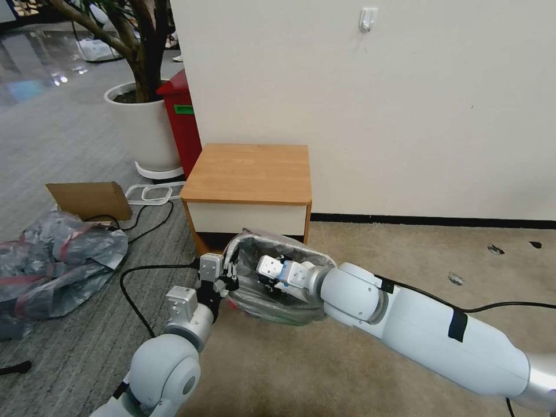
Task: Pick up the garbage bag from the table and place it over the trash can.
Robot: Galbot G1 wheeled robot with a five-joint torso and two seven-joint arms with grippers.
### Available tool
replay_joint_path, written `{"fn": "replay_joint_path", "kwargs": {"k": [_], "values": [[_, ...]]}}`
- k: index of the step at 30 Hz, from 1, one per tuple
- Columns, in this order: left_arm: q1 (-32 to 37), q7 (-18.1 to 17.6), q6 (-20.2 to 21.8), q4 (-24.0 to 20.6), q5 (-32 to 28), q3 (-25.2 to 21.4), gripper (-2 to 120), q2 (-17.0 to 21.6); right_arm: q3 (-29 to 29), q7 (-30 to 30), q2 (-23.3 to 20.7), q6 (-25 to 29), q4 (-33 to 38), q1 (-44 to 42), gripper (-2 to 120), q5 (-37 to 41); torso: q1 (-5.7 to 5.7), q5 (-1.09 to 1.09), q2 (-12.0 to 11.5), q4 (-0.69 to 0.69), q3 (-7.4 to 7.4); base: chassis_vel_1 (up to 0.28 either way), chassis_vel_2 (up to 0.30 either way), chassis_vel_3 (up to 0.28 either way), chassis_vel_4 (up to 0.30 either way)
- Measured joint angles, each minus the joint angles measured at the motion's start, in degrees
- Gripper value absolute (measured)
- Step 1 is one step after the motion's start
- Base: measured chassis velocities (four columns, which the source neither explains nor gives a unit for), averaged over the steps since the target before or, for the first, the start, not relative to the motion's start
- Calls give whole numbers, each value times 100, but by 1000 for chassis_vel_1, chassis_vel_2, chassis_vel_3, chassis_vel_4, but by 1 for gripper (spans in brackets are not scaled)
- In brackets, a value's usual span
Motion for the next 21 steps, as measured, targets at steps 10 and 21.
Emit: {"fn": "replay_joint_path", "kwargs": {"k": [10,21], "values": [[-26,197,-102,14,393,61,5,-8,-87,32,104,0,-265,59,0,-141,0,0,0,0,0,0,0,0,0],[-49,337,-139,30,705,152,5,-21,-91,37,240,0,-488,-42,0,-481,0,0,0,0,0,0,0,0,0]]}}
